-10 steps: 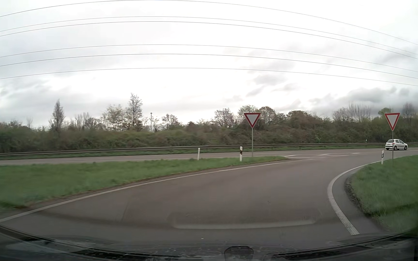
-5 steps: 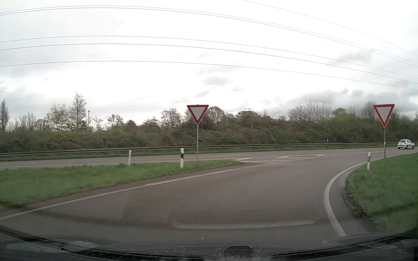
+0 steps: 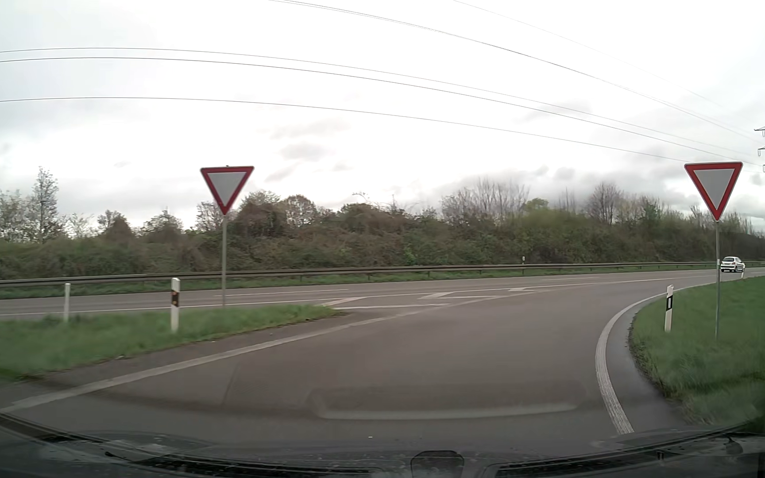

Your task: Follow the waypoints while adhering to traffic rules and regulations

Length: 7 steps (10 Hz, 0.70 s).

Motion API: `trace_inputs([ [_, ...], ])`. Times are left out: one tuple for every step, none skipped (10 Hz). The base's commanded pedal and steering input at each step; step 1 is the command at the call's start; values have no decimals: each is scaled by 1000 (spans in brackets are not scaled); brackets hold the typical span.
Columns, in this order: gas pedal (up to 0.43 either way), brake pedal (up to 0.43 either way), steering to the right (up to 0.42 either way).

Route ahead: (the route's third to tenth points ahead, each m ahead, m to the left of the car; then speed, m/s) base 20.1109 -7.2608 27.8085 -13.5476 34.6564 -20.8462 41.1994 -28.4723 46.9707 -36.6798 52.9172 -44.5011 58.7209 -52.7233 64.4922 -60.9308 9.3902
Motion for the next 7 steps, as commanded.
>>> trace_inputs([
  [130,0,174],
  [130,0,172],
  [138,0,170],
  [150,0,169],
  [150,0,168],
  [157,0,166],
  [157,0,165],
])
